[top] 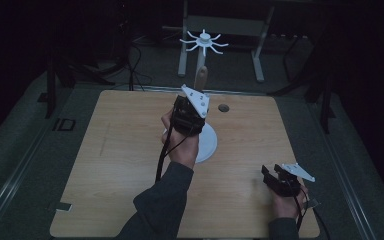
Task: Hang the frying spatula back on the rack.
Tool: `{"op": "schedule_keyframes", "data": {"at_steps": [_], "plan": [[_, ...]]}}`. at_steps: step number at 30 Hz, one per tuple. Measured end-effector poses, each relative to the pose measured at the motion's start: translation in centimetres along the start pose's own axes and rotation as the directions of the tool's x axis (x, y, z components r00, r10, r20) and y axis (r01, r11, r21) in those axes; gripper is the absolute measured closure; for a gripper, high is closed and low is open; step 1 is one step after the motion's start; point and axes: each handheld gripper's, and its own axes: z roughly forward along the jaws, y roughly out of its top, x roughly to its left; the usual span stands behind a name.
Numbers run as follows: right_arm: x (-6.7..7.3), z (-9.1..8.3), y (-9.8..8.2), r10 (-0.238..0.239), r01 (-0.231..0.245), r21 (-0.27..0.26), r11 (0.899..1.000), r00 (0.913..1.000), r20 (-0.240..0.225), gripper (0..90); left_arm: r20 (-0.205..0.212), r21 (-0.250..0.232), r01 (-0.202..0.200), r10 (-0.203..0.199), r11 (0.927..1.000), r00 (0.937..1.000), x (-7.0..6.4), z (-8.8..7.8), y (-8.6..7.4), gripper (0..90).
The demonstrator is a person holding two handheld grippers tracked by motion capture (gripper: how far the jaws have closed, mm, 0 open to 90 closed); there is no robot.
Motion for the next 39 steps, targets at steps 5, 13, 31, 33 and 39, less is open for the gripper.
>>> {"op": "schedule_keyframes", "data": {"at_steps": [5, 13, 31, 33, 39], "plan": [[0.0, 0.0, 0.0, 0.001, -0.001, 0.000, 1.000, 1.0000, 0.001, 46.4, 0.001, -0.001, 0.005, -0.005, 1.0000, 1.0000, 0.0, 0.0, 0.3, 73.7], [0.0, 0.0, 0.0, 0.002, -0.002, -0.001, 1.000, 1.0000, 0.001, 46.3, 0.006, 0.004, 0.007, -0.007, 1.0000, 1.0000, -0.2, 0.2, 0.8, 73.7], [0.0, 0.0, 0.0, 0.001, -0.001, 0.000, 1.000, 1.0000, 0.000, 46.2, -0.025, 0.024, -0.005, 0.006, 0.9997, 0.9997, 0.0, 0.9, 1.7, 73.6], [-0.1, 0.0, 0.0, 0.001, -0.001, -0.001, 1.000, 1.0000, 0.000, 46.2, -0.032, 0.028, -0.009, 0.010, 0.9996, 0.9994, 0.1, 1.1, 1.8, 73.6], [-0.1, 0.0, 0.0, 0.003, -0.003, -0.003, 1.000, 1.0000, -0.001, 46.1, -0.043, 0.033, -0.013, 0.014, 0.9994, 0.9990, 0.3, 1.4, 2.2, 73.6]]}}
